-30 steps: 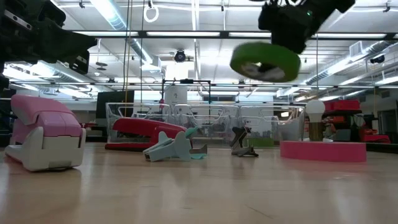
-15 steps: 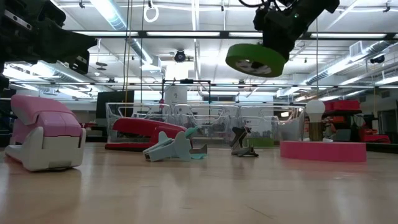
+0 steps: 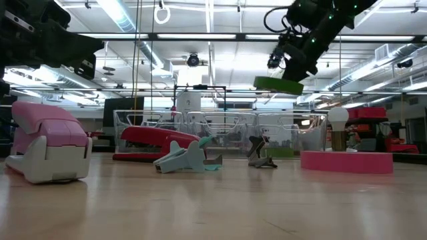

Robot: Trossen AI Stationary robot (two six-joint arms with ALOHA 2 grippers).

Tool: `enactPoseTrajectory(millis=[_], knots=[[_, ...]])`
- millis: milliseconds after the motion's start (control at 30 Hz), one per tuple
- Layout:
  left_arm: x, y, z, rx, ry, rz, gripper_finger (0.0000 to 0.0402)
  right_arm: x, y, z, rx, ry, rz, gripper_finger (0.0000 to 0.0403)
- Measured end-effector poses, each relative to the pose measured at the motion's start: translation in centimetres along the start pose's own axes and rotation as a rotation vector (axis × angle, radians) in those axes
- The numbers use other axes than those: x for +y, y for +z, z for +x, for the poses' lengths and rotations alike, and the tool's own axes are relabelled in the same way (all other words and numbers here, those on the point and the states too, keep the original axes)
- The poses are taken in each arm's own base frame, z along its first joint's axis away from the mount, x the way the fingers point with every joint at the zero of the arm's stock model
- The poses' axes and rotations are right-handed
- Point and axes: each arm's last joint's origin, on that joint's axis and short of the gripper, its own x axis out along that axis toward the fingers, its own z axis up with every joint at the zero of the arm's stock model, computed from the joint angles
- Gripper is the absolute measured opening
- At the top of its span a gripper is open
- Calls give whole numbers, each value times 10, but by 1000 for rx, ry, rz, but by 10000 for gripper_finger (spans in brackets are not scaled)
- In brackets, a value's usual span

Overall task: Pick and place Stapler, Stapler remover, tape
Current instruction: Put the green tape into the right transparent bin

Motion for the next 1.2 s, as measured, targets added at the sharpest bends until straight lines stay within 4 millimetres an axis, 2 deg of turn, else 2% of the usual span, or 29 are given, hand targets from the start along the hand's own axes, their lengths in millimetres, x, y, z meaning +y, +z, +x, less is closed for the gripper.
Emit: enactPoseTrajectory(millis=[300,600,733,1200], knots=[[0,0,0,0,0,0,3,-41,-5,1,15,-79,74,100],[0,0,0,-1,0,0,3,-60,-7,6,11,-106,134,100],[0,0,0,-1,0,0,3,-64,-8,19,33,-112,137,100],[0,0,0,0,0,0,3,-69,-16,85,118,-99,124,100]])
